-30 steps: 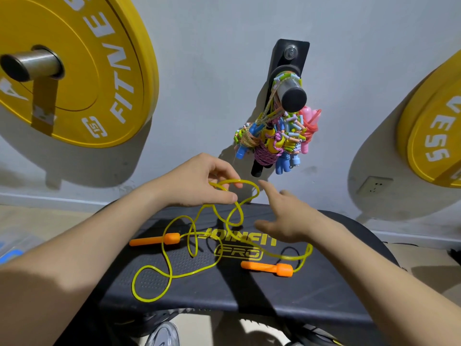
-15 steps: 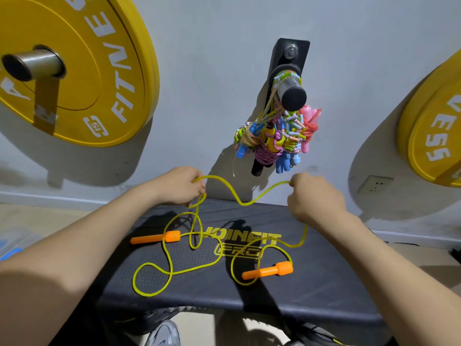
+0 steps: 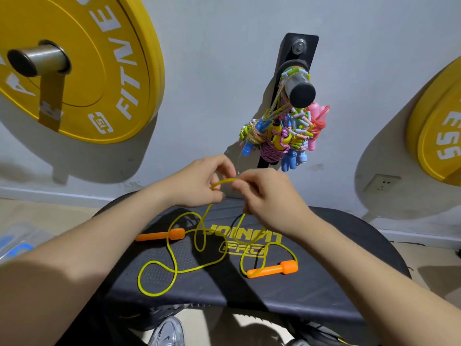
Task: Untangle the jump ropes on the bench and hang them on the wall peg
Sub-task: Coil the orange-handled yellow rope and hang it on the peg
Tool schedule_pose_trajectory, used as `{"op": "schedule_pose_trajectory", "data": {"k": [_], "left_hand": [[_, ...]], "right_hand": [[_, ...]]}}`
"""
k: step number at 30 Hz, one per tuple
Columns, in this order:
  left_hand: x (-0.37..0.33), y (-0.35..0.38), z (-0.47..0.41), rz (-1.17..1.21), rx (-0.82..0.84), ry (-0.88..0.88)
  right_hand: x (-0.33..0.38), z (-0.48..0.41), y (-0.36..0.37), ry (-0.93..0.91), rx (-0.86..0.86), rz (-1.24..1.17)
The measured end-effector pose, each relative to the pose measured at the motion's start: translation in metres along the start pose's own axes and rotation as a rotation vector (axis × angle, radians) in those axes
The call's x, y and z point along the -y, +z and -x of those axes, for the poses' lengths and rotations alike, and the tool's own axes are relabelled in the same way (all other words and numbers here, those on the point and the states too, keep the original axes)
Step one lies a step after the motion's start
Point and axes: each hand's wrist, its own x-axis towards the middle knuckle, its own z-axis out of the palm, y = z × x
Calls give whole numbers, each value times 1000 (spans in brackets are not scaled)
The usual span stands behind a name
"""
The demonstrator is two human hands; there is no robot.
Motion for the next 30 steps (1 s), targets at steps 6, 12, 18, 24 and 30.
{"op": "schedule_pose_trajectory", "data": {"k": [6,12,18,24,30], "left_hand": [[44,12,0,-367,259,-271],[81,28,12,-454,434,-379],[103,44,26,-691,481,-501],[112,40,51,-960,662,-780],[140,34,61,-742,85,-845]], "right_hand": [[-1,2,0,-28,-420,-235],[-7,-6,-6,26,-544,-214],[-8,-6,0,93,-360,-36],[-8,-6,13,142,-178,182],[-4,-10,24,83,-95,224]]}}
